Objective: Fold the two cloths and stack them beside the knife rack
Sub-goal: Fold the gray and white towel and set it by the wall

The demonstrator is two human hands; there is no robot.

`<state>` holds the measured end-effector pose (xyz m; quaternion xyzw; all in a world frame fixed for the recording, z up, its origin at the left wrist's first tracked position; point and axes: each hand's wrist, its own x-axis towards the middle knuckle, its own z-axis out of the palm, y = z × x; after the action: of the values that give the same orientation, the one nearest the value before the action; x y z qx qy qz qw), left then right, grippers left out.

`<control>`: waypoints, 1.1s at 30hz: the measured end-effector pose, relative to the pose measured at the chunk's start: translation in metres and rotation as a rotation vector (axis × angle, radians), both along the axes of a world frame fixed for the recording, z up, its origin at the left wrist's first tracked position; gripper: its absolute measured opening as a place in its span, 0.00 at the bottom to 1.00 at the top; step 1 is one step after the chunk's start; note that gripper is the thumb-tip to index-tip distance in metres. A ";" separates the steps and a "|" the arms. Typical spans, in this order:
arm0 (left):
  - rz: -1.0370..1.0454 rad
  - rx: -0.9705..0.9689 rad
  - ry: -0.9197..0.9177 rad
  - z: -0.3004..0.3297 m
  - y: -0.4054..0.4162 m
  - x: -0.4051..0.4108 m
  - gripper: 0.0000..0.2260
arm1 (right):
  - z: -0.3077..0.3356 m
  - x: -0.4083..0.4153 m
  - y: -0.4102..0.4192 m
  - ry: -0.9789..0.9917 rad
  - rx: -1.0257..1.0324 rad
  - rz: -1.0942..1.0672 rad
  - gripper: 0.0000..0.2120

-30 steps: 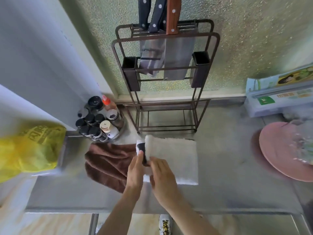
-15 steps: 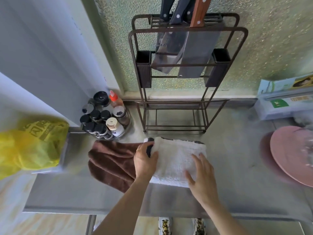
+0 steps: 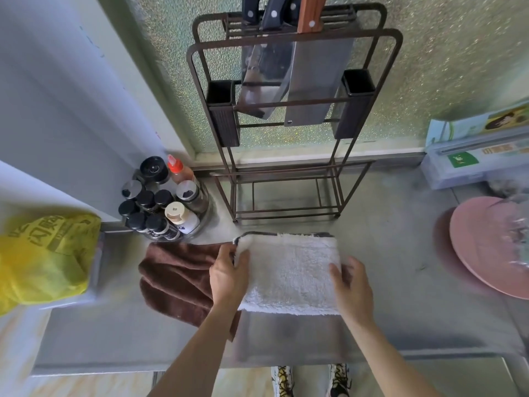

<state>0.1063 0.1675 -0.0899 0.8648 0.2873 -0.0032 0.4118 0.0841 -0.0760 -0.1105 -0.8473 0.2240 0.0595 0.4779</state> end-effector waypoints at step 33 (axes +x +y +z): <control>-0.999 0.661 -0.102 -0.042 -0.149 -0.036 0.29 | 0.046 -0.005 -0.094 0.147 0.091 -0.156 0.16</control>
<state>0.0706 0.0186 -0.1323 0.9764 -0.1884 -0.0653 0.0830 0.0794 -0.1700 -0.0646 -0.7979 0.3209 0.0942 0.5015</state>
